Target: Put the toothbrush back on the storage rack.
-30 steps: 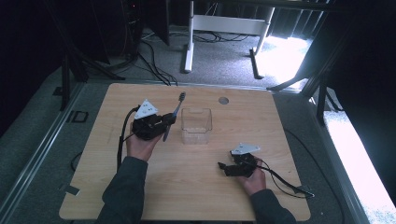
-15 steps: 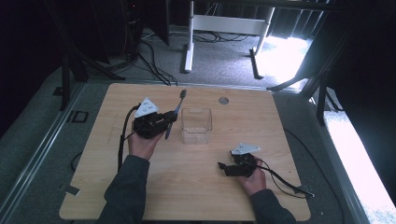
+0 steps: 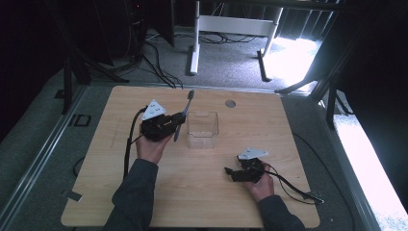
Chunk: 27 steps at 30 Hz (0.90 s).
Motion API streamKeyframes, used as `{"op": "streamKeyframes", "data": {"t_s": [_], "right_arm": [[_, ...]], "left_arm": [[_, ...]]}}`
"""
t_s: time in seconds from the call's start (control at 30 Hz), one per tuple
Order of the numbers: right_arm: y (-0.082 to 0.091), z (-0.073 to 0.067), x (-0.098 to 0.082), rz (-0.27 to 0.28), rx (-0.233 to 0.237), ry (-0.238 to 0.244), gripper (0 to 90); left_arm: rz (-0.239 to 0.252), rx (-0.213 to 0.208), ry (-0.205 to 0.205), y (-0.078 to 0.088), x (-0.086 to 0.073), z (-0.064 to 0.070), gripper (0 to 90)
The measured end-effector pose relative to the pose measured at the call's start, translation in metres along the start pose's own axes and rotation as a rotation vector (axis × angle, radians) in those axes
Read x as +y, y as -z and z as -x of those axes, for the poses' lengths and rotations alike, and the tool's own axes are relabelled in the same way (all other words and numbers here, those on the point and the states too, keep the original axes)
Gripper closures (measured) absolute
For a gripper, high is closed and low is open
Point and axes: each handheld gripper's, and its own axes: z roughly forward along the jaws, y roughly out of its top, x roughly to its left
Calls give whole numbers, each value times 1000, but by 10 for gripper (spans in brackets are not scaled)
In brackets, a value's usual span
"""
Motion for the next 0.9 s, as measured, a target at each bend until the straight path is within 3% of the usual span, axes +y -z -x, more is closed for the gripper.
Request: {"op": "streamKeyframes", "data": {"t_s": [0.9], "right_arm": [[0, 0, 0, -1, 0, 1, 245]], "left_arm": [[16, 8, 4, -23, 3, 2, 787]]}}
